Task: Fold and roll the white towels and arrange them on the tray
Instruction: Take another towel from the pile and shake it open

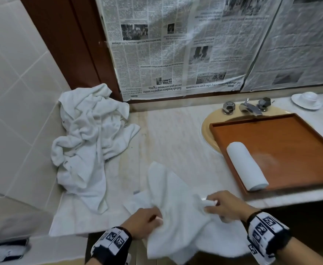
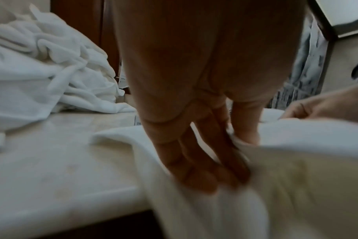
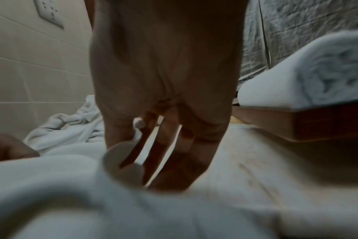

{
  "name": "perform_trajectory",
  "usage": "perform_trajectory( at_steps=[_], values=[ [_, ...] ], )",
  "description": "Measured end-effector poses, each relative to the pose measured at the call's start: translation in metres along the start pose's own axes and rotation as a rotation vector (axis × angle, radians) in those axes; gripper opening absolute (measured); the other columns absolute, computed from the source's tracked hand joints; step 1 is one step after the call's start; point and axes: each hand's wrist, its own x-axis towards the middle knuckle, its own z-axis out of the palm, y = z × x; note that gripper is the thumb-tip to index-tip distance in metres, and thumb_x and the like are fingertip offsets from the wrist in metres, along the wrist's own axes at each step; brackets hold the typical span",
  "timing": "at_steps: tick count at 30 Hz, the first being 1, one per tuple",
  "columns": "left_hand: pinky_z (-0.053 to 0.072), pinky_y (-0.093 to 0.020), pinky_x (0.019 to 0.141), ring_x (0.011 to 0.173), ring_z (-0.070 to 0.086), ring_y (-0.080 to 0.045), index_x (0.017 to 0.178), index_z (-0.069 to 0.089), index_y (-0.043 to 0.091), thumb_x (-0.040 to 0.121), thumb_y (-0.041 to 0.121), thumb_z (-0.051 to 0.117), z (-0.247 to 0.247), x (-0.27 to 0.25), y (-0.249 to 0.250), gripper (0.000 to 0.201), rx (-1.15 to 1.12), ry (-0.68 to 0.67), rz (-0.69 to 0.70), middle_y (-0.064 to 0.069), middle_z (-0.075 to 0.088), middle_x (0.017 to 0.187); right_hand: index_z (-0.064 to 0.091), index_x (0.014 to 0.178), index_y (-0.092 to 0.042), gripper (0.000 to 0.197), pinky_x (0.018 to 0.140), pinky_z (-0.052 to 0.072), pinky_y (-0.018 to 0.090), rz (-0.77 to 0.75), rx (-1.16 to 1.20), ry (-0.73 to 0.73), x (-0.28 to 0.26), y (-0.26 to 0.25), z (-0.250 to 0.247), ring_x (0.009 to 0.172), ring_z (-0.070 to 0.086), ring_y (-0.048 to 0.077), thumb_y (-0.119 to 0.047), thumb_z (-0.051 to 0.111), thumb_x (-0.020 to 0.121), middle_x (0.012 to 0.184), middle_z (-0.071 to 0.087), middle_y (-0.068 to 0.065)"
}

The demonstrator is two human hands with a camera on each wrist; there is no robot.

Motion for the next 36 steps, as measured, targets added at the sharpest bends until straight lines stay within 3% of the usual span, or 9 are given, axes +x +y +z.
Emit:
perform_trajectory(
  at_steps=[3, 8, 13, 16, 19, 24, 27, 33, 36],
  values=[
    [0.048, -0.021, 0.078, 0.081, 0.060, -0.004, 0.087, 0.063, 0.036, 0.092, 0.041, 0.062, 0.004, -0.016, 0.011, 0.007, -0.086, -0.135, 0.010, 0.012, 0.066, 0.090, 0.070, 0.090, -0.011, 0.042, 0.073, 0.049, 0.029, -0.013, 0.047, -0.129, -0.031, -0.006, 0.007, 0.074, 0.064, 0.007, -0.053, 0.069, 0.085, 0.083, 0.069, -0.008],
    [0.049, -0.025, 0.081, 0.085, 0.062, -0.009, 0.091, 0.067, 0.027, 0.096, 0.034, 0.062, -0.037, -0.035, 0.034, 0.010, -0.113, 0.075, 0.137, 0.008, 0.069, 0.092, 0.071, 0.093, -0.030, 0.022, 0.088, 0.054, 0.039, -0.082, 0.210, 0.007, -0.065, -0.039, -0.011, 0.092, 0.069, 0.014, -0.050, 0.075, 0.084, 0.096, 0.073, -0.006],
    [0.053, -0.030, 0.074, 0.080, 0.062, -0.013, 0.094, 0.067, 0.012, 0.098, 0.025, 0.062, -0.095, -0.061, 0.058, 0.014, -0.343, 0.301, 0.212, -0.005, 0.067, 0.087, 0.069, 0.092, -0.003, 0.028, 0.071, 0.054, 0.034, -0.227, 0.196, 0.181, -0.090, -0.087, -0.048, 0.075, 0.065, 0.022, -0.031, 0.072, 0.091, 0.081, 0.063, 0.013],
    [0.055, -0.028, 0.065, 0.076, 0.059, -0.017, 0.095, 0.065, 0.004, 0.099, 0.019, 0.060, -0.123, -0.076, 0.072, 0.016, -0.409, 0.465, 0.234, -0.010, 0.061, 0.081, 0.068, 0.087, 0.003, 0.021, 0.062, 0.049, 0.023, -0.290, 0.173, 0.293, -0.101, -0.106, -0.075, 0.067, 0.062, 0.015, -0.017, 0.068, 0.093, 0.074, 0.063, 0.010],
    [0.056, -0.027, 0.059, 0.073, 0.058, -0.019, 0.097, 0.064, 0.000, 0.099, 0.015, 0.059, -0.151, -0.084, 0.085, 0.016, -0.465, 0.683, 0.257, -0.012, 0.059, 0.084, 0.067, 0.081, -0.005, 0.020, 0.064, 0.048, 0.038, -0.364, 0.153, 0.429, -0.101, -0.113, -0.110, 0.067, 0.060, 0.022, -0.020, 0.068, 0.094, 0.073, 0.063, 0.007],
    [0.061, -0.030, 0.062, 0.071, 0.067, -0.015, 0.091, 0.069, 0.014, 0.096, 0.023, 0.064, -0.194, -0.086, 0.097, 0.012, -0.181, 0.872, 0.250, -0.007, 0.069, 0.084, 0.068, 0.077, -0.009, 0.018, 0.057, 0.051, 0.033, -0.441, 0.004, 0.562, -0.093, -0.133, -0.160, 0.059, 0.061, 0.015, -0.019, 0.071, 0.092, 0.067, 0.063, 0.003],
    [0.059, -0.031, 0.063, 0.063, 0.068, -0.014, 0.086, 0.068, 0.018, 0.095, 0.024, 0.066, -0.205, -0.080, 0.102, 0.011, 0.002, 0.942, 0.241, -0.003, 0.070, 0.076, 0.069, 0.077, -0.013, 0.018, 0.060, 0.053, 0.048, -0.425, -0.078, 0.634, -0.083, -0.135, -0.179, 0.060, 0.063, 0.027, -0.025, 0.072, 0.090, 0.065, 0.064, 0.012],
    [0.052, -0.015, 0.066, 0.062, 0.069, -0.005, 0.085, 0.070, 0.020, 0.088, 0.016, 0.074, -0.215, -0.068, 0.107, 0.006, 0.166, 0.867, 0.189, 0.005, 0.072, 0.071, 0.071, 0.078, -0.018, 0.014, 0.062, 0.053, 0.041, -0.395, -0.124, 0.670, -0.066, -0.128, -0.191, 0.055, 0.065, 0.020, -0.028, 0.075, 0.087, 0.060, 0.067, 0.007],
    [0.053, -0.024, 0.073, 0.069, 0.068, -0.010, 0.088, 0.074, 0.019, 0.084, 0.013, 0.077, -0.218, -0.058, 0.107, 0.008, 0.274, 0.837, 0.158, 0.007, 0.071, 0.071, 0.070, 0.078, -0.019, 0.015, 0.059, 0.051, 0.037, -0.398, -0.085, 0.652, -0.055, -0.120, -0.192, 0.056, 0.064, 0.025, -0.028, 0.075, 0.088, 0.061, 0.067, 0.009]
  ],
)
